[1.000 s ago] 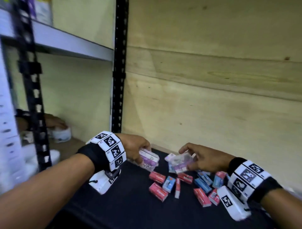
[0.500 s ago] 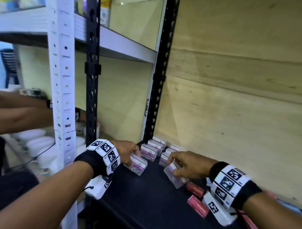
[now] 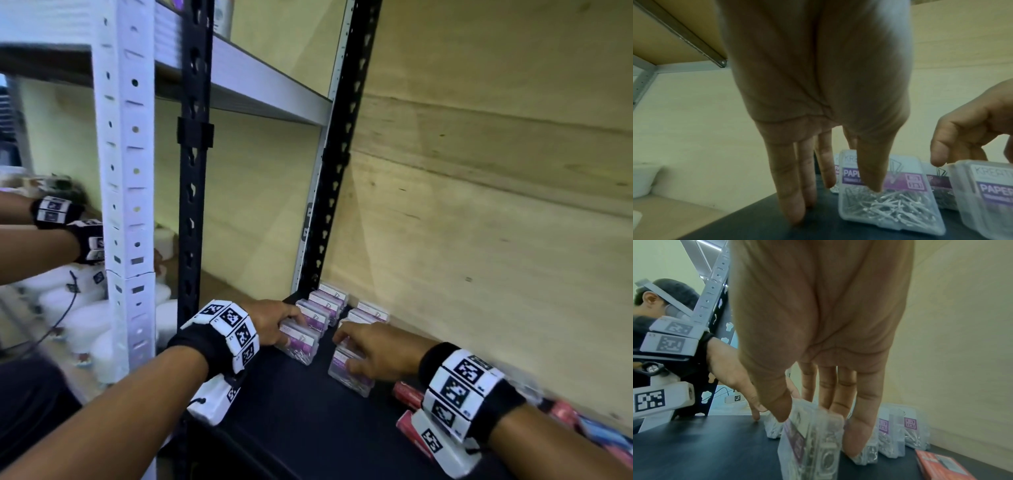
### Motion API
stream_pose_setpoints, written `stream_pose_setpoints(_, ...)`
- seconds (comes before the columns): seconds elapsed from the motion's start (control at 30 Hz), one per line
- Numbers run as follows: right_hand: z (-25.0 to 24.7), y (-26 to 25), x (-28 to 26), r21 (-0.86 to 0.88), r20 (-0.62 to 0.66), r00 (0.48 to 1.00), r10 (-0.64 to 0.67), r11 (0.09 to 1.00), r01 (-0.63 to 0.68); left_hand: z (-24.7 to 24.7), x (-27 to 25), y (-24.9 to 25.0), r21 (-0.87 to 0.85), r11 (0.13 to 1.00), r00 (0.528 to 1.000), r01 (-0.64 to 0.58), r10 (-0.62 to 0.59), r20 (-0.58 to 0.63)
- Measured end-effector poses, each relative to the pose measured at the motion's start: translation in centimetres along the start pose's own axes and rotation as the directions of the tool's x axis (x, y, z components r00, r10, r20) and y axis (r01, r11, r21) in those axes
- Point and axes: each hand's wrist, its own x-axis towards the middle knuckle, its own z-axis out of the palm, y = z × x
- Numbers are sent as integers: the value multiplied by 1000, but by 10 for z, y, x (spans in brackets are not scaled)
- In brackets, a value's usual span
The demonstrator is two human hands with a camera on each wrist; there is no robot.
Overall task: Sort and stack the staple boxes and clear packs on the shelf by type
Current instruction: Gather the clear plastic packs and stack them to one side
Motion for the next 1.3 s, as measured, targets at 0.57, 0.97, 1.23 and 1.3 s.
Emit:
stream_pose_setpoints(0.57, 5, 4, -26, 27, -207, 978, 18, 1000, -12, 11, -3, 6, 12, 1000, 988, -4, 6, -154)
stream_pose_setpoints(0.97, 6, -2, -3, 57, -202, 977, 68, 997, -57, 7, 10, 10, 82, 996, 985, 33, -18, -173)
stream_pose_setpoints(1.23, 5, -7, 7, 54, -227, 972, 65, 997, -54, 11, 10, 7, 82, 996, 983, 21, -6, -185)
stream_pose_setpoints(1.3, 5, -7, 8, 59, -226, 972, 63, 997, -51, 11, 9, 6, 87, 996, 984, 16, 0, -180)
